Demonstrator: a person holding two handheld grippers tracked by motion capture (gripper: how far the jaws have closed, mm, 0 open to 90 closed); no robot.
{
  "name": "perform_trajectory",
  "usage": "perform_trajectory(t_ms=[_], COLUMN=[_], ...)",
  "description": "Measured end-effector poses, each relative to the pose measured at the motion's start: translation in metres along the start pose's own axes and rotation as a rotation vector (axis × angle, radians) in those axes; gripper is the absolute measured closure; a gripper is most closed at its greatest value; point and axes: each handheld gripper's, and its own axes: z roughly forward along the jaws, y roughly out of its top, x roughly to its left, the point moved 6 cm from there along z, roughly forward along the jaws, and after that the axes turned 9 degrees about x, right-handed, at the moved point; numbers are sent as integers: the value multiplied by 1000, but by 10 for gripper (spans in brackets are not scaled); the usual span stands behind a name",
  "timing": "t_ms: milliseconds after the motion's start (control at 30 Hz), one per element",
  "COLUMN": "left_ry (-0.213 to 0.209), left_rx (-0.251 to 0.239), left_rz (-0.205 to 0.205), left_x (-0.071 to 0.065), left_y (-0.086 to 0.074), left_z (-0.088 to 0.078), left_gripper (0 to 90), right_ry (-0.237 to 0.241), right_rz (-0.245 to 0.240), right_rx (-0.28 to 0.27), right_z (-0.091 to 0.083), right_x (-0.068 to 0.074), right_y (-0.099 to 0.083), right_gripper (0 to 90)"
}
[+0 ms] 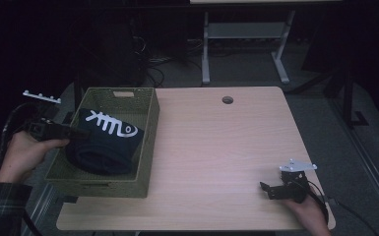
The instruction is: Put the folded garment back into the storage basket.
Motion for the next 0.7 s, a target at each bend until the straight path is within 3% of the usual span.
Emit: perform_trajectory(t_ms=[300, 700], left_ry=[-24, -7], left_rx=[40, 100], left_rz=[-19, -35], left_x=[6, 23], left_y=[-6, -14], left_z=[26, 58], left_gripper=[725, 722], right_ry=[-1, -4], right_rz=[-1, 0], right_rx=[-1, -1], right_z=[0, 0], right_x=[0, -1], right_y=[0, 0], right_gripper=[26, 26])
